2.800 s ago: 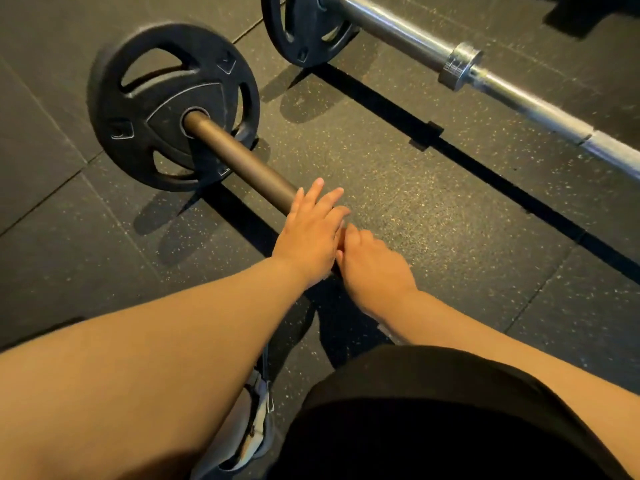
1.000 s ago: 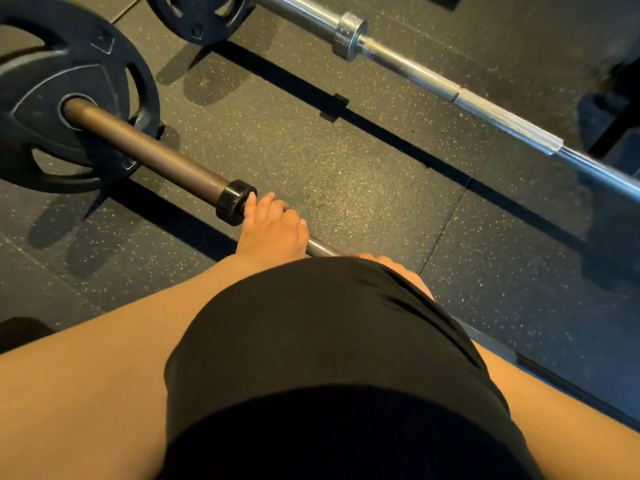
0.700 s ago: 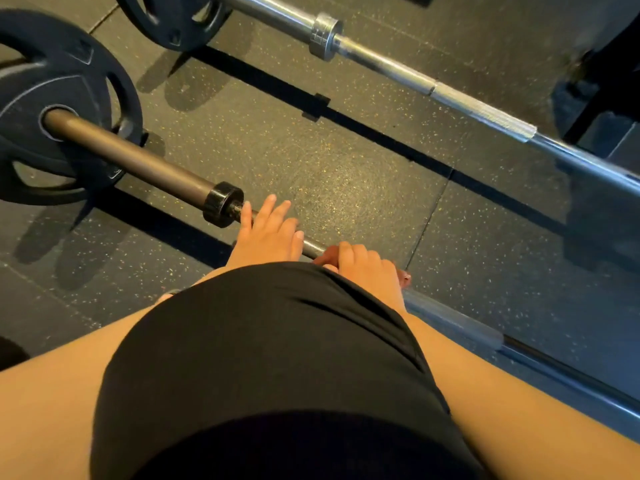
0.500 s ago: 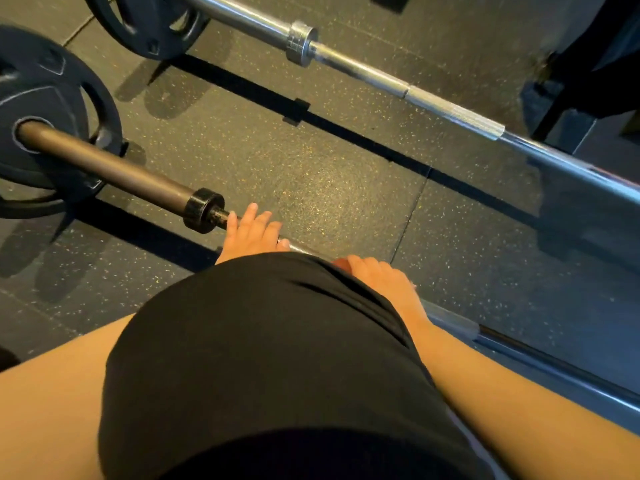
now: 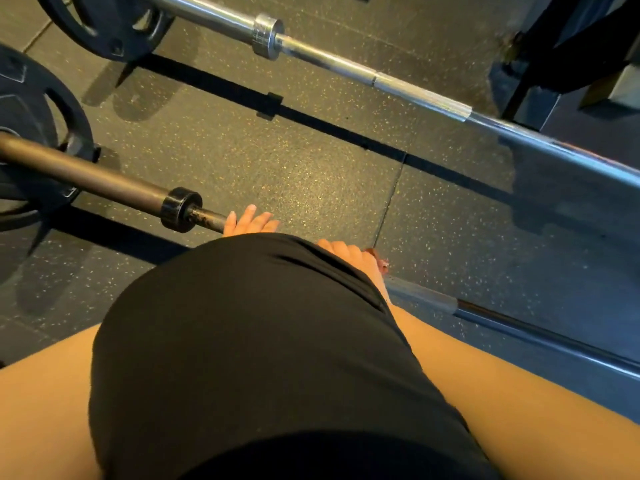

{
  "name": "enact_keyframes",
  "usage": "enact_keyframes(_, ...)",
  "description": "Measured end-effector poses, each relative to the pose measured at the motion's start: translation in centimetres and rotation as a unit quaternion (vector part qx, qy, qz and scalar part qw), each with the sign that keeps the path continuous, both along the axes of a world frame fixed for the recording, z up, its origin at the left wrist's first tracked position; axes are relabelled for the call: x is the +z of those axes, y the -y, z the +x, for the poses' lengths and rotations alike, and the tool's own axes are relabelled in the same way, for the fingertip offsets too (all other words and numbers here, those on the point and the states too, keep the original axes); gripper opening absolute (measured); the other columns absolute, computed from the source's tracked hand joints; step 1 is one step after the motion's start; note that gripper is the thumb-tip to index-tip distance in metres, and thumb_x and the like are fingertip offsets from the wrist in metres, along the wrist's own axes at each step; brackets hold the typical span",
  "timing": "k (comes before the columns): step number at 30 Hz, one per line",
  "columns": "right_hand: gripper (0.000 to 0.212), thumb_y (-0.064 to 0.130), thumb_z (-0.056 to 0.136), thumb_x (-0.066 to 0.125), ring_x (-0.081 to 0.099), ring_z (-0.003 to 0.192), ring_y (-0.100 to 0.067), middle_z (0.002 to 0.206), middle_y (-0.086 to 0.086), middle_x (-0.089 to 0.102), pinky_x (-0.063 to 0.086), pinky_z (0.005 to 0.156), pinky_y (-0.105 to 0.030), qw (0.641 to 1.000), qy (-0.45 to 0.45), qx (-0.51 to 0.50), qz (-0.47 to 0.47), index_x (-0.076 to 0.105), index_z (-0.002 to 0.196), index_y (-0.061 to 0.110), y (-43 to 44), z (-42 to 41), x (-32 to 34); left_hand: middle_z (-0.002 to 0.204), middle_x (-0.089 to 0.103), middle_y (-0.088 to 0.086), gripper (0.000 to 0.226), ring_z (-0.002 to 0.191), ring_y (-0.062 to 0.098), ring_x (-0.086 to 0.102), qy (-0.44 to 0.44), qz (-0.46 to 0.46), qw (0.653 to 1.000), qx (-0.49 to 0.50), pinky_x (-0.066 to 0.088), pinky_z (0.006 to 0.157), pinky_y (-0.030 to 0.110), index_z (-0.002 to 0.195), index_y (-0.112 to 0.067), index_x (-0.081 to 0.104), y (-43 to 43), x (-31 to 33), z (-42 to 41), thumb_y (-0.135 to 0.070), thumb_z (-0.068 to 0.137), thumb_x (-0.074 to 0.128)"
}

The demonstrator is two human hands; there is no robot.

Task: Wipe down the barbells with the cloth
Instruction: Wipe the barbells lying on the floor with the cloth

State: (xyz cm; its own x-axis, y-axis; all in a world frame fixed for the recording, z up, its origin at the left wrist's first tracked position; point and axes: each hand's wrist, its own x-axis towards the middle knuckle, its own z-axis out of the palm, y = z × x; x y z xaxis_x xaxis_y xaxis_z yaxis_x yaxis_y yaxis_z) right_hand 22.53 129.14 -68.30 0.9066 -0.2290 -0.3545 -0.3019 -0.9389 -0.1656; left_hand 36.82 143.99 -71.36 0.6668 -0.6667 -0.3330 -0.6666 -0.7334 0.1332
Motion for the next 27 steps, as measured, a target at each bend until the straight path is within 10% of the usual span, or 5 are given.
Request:
enact_keyframes(6, 0.046, 0.053, 0.105, 0.025, 0.064, 0.089, -0.027, 0.106, -0.001, 0.066, 0.047, 0.071, -0.04, 0.998, 0.011, -0.021, -0.054, 0.057, 0.122, 0.025, 6.5, -8.7, 1.1, 0.143, 0.059, 0.01, 0.054, 0.145, 0.033, 0.038, 0.064, -0.055, 0.996, -0.033, 0.02, 0.118, 0.061, 0.123, -0.012, 0.069, -1.0, -1.7, -0.6, -0.039, 0.095, 0.033)
enact_keyframes(10, 0.019, 0.037, 0.099, 0.057, 0.065, 0.076, -0.034, 0.089, -0.007, 0.069, 0.053, 0.064, -0.042, 0.99, 0.044, -0.096, -0.094, 0.065, 0.097, 0.019, 4.0, -6.6, 1.1, 0.134, 0.065, 0.008, 0.048, 0.14, 0.03, 0.046, 0.091, -0.096, 0.99, -0.052, 0.022, 0.118, 0.056, 0.11, -0.012, 0.074, 0.3, -1.4, -0.6, -0.036, 0.095, 0.035)
enact_keyframes(15, 0.041, 0.052, 0.104, 0.04, 0.063, 0.103, -0.03, 0.116, -0.001, 0.064, 0.048, 0.082, -0.041, 0.999, 0.019, -0.043, -0.016, 0.053, 0.128, 0.022, 1.2, -2.0, -0.1, 0.13, 0.067, 0.009, 0.033, 0.136, 0.029, 0.046, 0.137, -0.173, 0.974, -0.051, 0.0, 0.125, 0.042, 0.099, -0.015, 0.073, 0.7, -3.1, -1.3, -0.033, 0.093, 0.046)
enact_keyframes(27, 0.054, 0.048, 0.104, 0.02, 0.065, 0.09, -0.031, 0.105, -0.003, 0.07, 0.05, 0.072, -0.042, 0.994, 0.021, -0.084, -0.073, 0.061, 0.126, 0.021, 2.4, -4.0, 0.2, 0.143, 0.059, -0.002, 0.065, 0.139, 0.022, 0.046, 0.039, -0.117, 0.991, -0.047, 0.026, 0.115, 0.046, 0.132, -0.021, 0.066, 1.0, 0.2, -1.1, -0.045, 0.095, 0.019)
